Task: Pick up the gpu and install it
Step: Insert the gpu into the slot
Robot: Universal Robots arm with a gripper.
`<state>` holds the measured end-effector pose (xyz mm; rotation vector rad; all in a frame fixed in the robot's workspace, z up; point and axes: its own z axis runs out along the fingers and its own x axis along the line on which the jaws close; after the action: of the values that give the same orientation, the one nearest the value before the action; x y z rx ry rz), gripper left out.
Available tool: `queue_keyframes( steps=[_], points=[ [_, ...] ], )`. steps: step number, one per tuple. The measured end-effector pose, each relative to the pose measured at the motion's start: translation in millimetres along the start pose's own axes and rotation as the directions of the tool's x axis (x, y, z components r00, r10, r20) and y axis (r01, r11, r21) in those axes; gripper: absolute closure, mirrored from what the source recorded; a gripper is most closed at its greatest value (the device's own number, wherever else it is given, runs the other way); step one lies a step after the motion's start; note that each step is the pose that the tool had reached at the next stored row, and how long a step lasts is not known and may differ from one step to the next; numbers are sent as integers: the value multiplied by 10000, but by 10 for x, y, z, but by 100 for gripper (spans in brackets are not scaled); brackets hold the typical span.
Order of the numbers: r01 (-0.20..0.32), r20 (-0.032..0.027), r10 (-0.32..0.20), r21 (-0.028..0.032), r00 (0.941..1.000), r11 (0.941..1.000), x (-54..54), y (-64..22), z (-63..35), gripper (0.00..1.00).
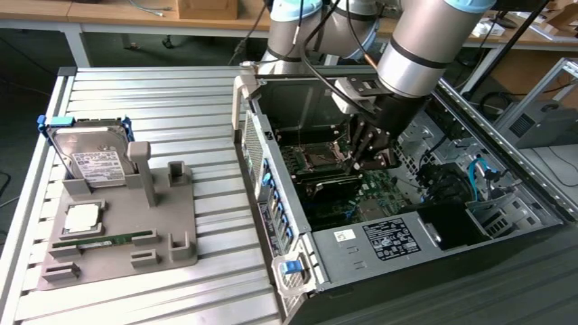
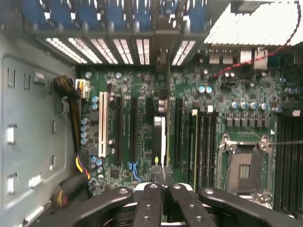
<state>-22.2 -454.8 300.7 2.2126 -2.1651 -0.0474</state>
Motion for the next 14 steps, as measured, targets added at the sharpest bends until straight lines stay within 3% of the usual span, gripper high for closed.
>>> queue_keyframes(
  steps=[14],
  points=[
    [9,2,-9,-167,10000,9999,10,-416,-9,89]
  ],
)
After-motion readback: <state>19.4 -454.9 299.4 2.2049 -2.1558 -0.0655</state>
